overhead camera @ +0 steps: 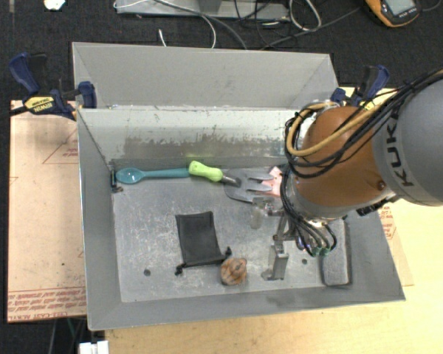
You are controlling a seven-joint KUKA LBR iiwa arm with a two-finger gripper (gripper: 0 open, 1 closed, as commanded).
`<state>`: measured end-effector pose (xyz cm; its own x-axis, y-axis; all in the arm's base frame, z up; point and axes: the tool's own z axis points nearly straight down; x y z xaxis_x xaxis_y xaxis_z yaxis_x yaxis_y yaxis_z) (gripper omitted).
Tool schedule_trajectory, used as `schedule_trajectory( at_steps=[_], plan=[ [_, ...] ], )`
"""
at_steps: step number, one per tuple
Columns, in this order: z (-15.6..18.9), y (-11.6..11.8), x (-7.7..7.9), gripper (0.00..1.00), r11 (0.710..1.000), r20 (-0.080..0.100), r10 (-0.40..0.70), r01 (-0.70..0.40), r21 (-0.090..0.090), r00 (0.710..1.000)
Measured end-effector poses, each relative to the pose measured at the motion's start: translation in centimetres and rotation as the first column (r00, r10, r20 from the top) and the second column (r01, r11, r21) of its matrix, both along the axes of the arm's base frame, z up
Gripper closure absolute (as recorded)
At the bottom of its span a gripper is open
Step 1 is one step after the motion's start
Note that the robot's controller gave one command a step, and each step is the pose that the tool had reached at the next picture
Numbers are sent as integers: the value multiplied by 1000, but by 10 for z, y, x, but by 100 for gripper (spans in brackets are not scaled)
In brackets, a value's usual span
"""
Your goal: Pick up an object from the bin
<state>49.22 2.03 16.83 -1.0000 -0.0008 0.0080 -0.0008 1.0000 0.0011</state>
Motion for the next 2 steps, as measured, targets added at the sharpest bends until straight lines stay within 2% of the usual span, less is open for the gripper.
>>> schedule_trajectory(
  at_steps=[1,2],
  plan=[
    [4,0,2,0,1000,8,-1,1,0,1000],
    [-63,36,31,0,1000,11,26,-26,1,1000]
  ],
)
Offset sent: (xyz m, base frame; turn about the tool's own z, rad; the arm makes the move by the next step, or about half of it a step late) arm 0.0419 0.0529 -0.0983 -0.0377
